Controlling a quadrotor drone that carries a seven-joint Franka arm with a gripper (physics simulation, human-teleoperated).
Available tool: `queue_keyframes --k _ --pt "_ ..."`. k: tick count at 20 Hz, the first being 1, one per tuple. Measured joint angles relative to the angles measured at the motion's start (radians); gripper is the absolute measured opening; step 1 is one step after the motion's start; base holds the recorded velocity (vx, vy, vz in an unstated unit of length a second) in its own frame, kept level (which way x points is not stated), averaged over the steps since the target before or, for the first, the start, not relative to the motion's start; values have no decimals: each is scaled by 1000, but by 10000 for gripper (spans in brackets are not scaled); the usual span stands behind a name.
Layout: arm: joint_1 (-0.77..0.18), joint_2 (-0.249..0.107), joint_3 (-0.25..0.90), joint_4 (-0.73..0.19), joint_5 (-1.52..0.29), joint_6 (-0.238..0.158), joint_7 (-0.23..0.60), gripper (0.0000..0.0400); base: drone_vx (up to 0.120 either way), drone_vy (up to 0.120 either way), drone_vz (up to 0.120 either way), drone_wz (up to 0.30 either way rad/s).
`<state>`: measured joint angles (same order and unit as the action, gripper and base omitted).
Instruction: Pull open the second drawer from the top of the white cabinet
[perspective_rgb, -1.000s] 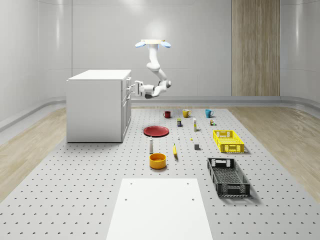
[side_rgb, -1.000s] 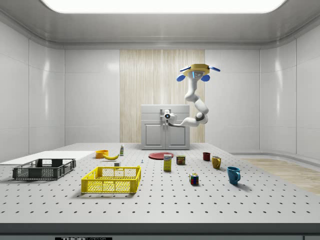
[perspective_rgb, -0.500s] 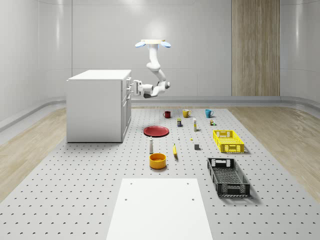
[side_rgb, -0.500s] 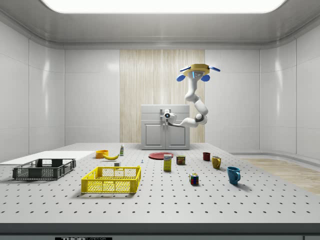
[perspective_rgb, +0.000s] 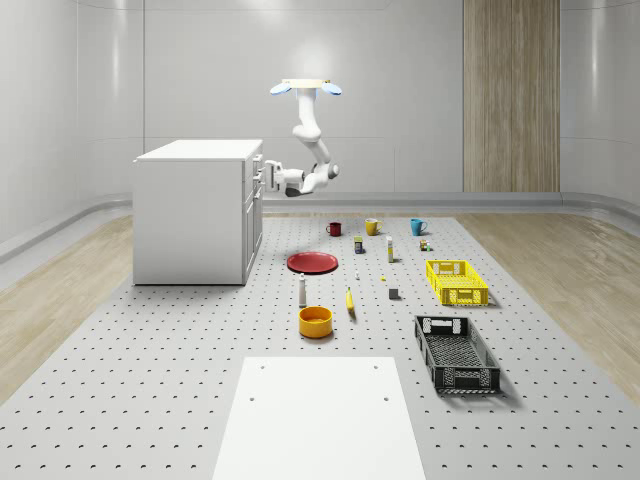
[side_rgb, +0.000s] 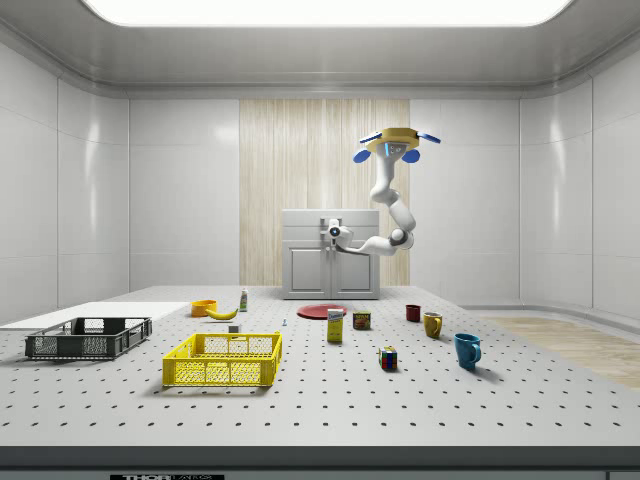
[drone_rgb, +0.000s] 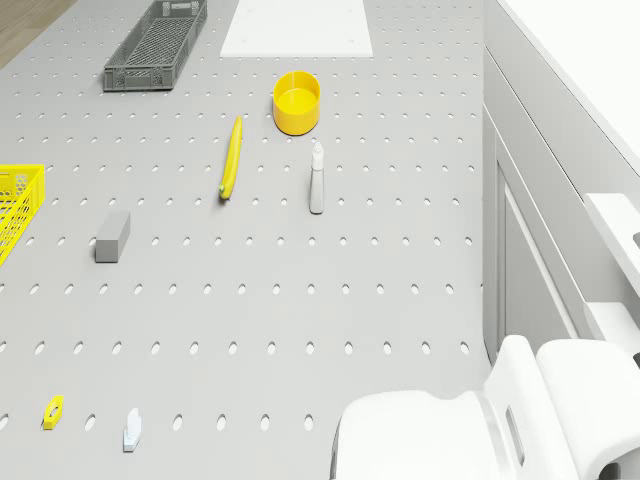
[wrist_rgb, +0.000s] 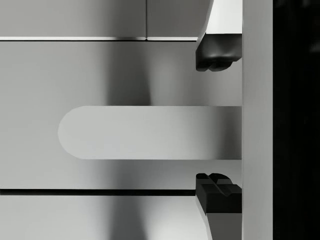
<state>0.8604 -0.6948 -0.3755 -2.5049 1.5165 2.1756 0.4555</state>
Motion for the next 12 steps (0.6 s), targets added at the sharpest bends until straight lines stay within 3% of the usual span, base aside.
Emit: queue_keyframes --k 12 --pt "-63 33 63 11 44 -31 -9 300 0 0 0 0"
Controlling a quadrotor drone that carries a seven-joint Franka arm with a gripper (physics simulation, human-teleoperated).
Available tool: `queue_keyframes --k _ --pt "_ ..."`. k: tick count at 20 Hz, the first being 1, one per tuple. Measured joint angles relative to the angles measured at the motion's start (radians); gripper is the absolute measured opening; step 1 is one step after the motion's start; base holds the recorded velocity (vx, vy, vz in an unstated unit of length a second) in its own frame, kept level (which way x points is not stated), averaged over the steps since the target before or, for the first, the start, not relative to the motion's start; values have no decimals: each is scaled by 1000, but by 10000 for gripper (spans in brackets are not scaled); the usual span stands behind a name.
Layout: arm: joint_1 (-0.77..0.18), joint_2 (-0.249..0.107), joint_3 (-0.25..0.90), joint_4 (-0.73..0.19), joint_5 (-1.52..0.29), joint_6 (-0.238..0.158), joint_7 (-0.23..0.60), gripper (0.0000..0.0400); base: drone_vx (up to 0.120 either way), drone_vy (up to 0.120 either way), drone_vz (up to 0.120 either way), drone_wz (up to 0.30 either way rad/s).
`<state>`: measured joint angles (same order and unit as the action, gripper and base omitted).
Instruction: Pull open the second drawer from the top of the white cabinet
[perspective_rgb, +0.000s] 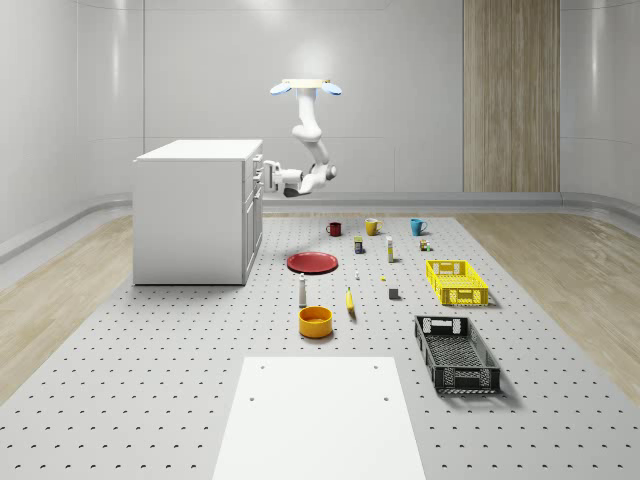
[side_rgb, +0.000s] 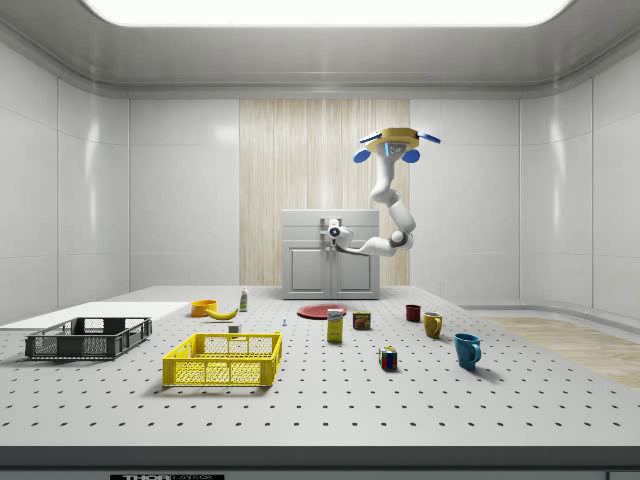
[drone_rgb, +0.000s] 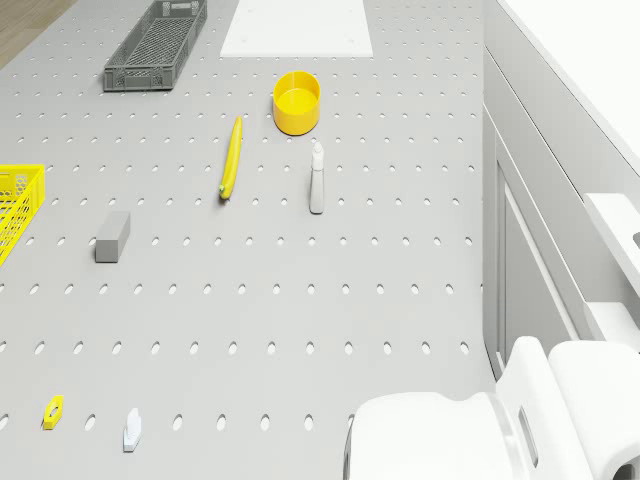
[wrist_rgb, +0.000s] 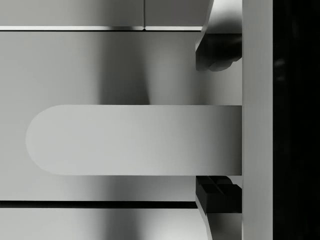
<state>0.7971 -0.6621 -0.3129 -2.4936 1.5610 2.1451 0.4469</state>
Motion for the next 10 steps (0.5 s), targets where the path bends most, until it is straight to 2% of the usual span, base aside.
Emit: queue_keyframes --k 3,5,6,7,10 --pt "-17 4 13 1 6 -9 0 203 0 0 0 0" --pt "-28 7 21 1 10 -16 -1 162 0 0 0 0" --pt "-34 8 25 1 11 -19 4 153 0 0 0 0" --pt "-41 4 32 6 -7 -19 41 182 0 0 0 0" --pt "-54 8 40 5 -5 -26 54 165 0 0 0 0"
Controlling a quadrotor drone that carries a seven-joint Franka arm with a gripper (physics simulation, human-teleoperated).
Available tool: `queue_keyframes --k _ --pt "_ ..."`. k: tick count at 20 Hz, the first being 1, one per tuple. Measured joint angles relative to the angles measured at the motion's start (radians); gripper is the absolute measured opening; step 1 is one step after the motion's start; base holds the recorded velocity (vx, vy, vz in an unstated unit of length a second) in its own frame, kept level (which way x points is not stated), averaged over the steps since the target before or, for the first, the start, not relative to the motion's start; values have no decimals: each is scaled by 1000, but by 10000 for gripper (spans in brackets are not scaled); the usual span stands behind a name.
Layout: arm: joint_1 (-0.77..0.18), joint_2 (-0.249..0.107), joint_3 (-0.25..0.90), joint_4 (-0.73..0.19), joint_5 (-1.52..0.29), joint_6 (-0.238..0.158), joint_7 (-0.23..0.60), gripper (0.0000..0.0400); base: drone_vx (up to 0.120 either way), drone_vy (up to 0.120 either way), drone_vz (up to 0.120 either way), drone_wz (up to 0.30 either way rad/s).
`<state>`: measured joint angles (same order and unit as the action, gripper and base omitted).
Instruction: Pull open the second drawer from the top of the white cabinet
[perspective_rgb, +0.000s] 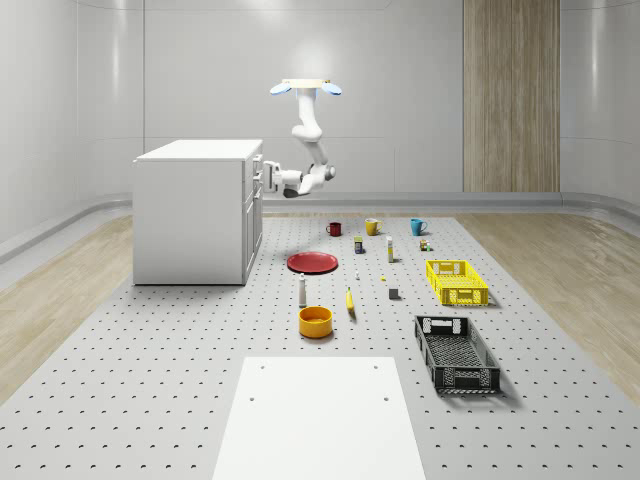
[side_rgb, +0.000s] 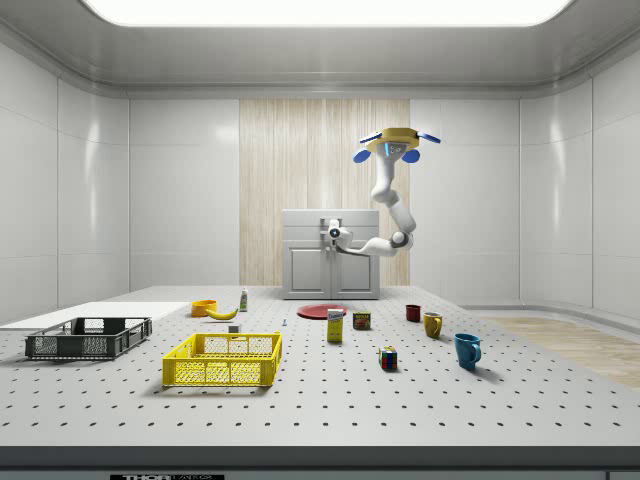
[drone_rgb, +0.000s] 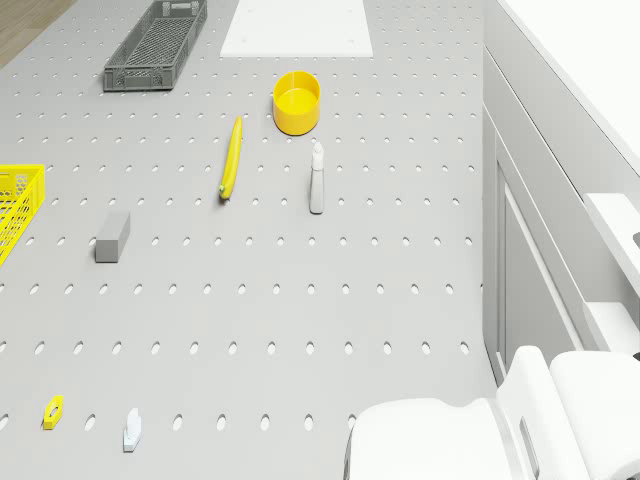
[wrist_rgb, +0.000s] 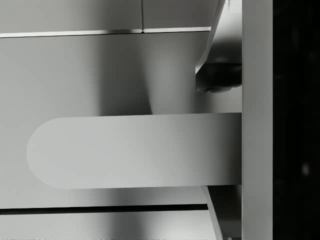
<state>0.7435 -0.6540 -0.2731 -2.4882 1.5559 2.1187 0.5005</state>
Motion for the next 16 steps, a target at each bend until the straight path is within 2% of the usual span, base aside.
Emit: queue_keyframes --k 3,11,13,14,15,16 --pt "-12 6 7 -4 15 -9 -33 141 0 0 0 0" --pt "-56 -6 16 -14 1 -43 -32 141 0 0 0 0" --pt "-66 -15 20 -8 -26 -47 31 183 0 0 0 0" --pt "-70 -17 19 -10 -30 -51 26 177 0 0 0 0" --pt "-75 -21 19 -10 -37 -55 55 191 0 0 0 0" --pt "-79 -24 18 -11 -43 -57 44 192 0 0 0 0"
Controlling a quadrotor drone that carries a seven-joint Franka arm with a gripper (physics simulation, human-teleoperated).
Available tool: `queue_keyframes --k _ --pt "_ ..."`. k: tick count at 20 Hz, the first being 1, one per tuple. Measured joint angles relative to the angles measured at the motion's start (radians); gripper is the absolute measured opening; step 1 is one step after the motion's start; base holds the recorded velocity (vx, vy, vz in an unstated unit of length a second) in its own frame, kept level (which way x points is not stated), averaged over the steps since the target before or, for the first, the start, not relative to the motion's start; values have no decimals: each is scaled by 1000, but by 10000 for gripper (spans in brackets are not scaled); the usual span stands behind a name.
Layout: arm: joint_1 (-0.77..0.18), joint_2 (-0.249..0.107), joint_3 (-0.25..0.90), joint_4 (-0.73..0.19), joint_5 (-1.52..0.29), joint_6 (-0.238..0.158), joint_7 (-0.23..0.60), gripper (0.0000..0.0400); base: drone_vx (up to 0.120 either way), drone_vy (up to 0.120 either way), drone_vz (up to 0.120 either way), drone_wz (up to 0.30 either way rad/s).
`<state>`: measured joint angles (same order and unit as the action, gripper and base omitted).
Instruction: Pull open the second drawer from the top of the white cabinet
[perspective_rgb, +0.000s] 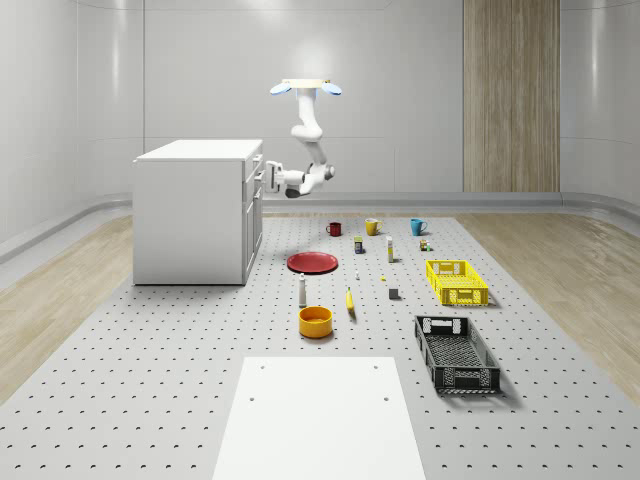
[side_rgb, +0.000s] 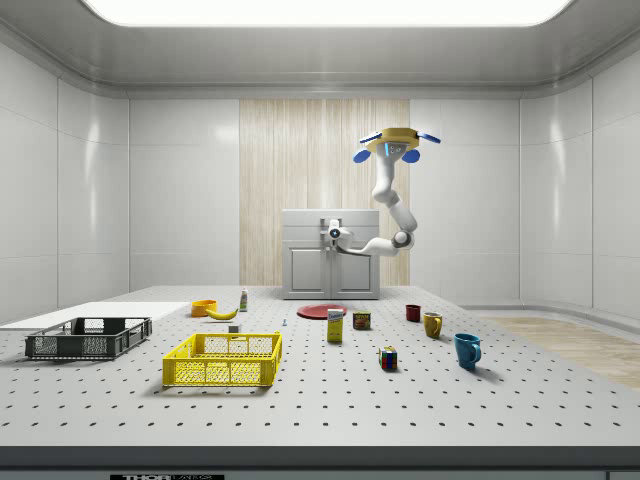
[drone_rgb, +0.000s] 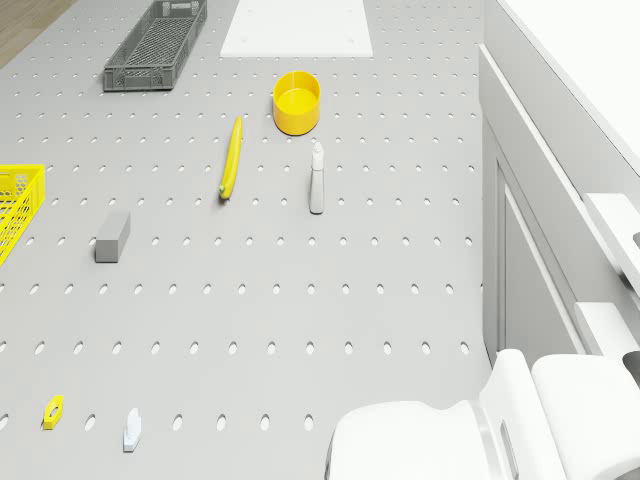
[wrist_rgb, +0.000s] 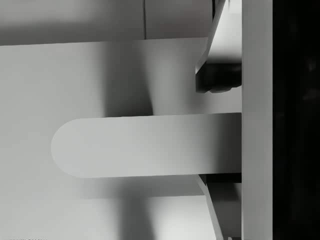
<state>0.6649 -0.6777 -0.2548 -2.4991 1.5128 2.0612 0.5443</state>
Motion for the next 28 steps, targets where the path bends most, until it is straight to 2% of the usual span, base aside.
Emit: queue_keyframes --k 3,4,6,8,20,21,24,28 --pt "-10 0 -4 -7 7 -11 -32 166 0 0 0 0" --pt "-14 -2 -6 -10 2 -16 -54 176 0 0 0 0" --pt "-22 -5 -11 -16 7 -27 -68 146 0 0 0 0" --pt "-31 -8 -17 -22 7 -39 -84 135 0 0 0 0" --pt "-84 -45 -57 -41 -58 -106 -35 142 0 0 0 0" --pt "-87 -52 -59 -37 -74 -108 7 173 0 0 0 0" --pt "-97 -61 -79 -43 -91 -127 -21 154 0 0 0 0" --pt "-111 -74 -108 -48 -122 -154 -4 150 0 0 0 0"
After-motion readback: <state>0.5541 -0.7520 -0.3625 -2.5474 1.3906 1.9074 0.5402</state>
